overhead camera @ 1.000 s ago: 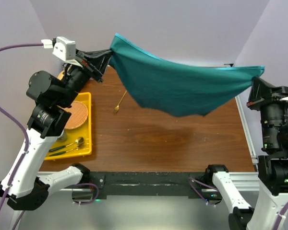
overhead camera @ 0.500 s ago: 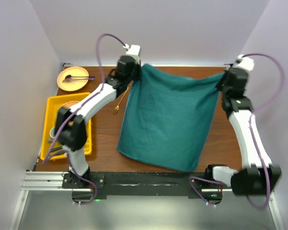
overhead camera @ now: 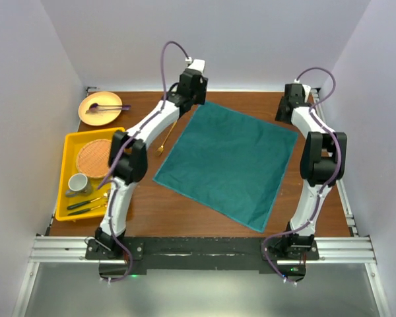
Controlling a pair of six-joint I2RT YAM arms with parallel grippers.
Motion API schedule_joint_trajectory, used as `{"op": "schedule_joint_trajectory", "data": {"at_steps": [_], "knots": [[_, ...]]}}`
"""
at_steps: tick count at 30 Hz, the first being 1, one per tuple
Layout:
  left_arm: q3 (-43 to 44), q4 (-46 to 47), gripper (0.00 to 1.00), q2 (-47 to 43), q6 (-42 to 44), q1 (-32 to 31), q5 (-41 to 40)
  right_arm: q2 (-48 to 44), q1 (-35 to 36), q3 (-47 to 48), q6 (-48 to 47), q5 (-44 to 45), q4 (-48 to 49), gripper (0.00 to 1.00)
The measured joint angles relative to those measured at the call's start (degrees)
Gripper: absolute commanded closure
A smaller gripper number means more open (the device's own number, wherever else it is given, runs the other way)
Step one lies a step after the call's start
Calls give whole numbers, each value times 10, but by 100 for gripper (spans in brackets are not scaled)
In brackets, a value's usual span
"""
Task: Fold the napkin, place the utensils inside, and roll it up
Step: Flatten the napkin out
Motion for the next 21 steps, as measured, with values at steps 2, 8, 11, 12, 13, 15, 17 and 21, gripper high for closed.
{"op": "schedule_joint_trajectory", "data": {"at_steps": [2, 8, 11, 12, 13, 15, 17, 21], "knots": [[-87, 6, 52, -87, -12, -2, 9, -24, 14, -14, 4, -24, -37, 22], [-309, 57, 64, -287, -55, -18, 85, -136, 70, -123, 36, -117, -75, 31], [-376, 71, 67, -289, -60, -45, 99, -188, 87, -201, 53, -149, -71, 38], [-396, 68, 67, -279, -61, -57, 101, -200, 89, -222, 60, -154, -70, 39], [-410, 64, 67, -269, -61, -67, 102, -206, 88, -240, 64, -156, -69, 41], [-438, 55, 67, -249, -65, -88, 100, -208, 83, -266, 72, -151, -62, 42], [-458, 42, 67, -239, -70, -106, 95, -206, 78, -285, 76, -145, -49, 42], [-495, 52, 65, -240, -92, -131, 89, -176, 65, -289, 77, -127, -32, 40]]}}
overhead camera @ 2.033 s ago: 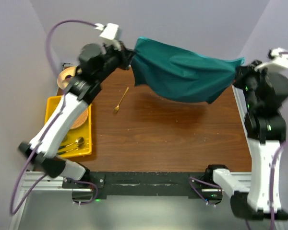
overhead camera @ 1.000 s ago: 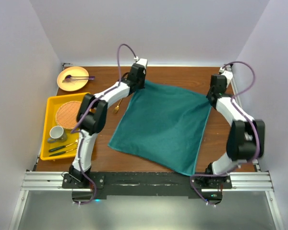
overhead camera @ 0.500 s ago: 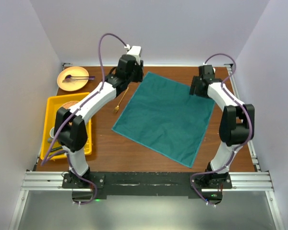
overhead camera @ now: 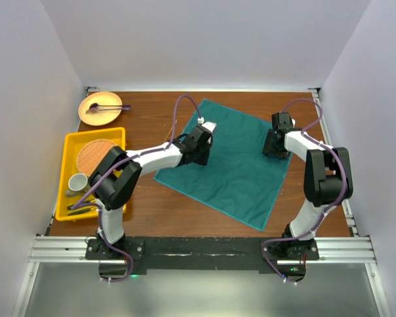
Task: Fold the napkin, place the utensils inside, and roll it up
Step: Flatten the napkin out
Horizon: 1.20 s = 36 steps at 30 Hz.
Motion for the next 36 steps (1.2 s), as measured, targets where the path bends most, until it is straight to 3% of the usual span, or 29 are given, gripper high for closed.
{"op": "schedule_joint_trajectory", "data": {"at_steps": [9, 14, 17, 21, 26, 27, 30, 36], "knots": [[-114, 67, 60, -31, -84, -6, 3, 91, -17, 86, -28, 41, 13, 34], [-105, 39, 50, -42, -99, -10, 14, 99, -13, 102, -49, 60, 9, 22], [-53, -12, 48, -56, -98, -10, 12, 73, 7, 93, -58, 74, -14, 17], [-1, -59, 48, -145, -97, 12, -18, -5, 108, 86, -60, 83, -44, 18], [6, -104, 47, -328, -97, 120, -124, -42, 300, 116, -29, 27, -26, 38], [6, -115, 47, -367, -97, 143, -161, -30, 348, 134, -19, 18, -18, 45], [3, -132, 47, -462, -94, 158, -238, 37, 436, 203, -8, 7, -10, 55], [-39, -135, 52, -573, -72, 153, -285, 184, 524, 321, 18, 0, -25, 55]]}}
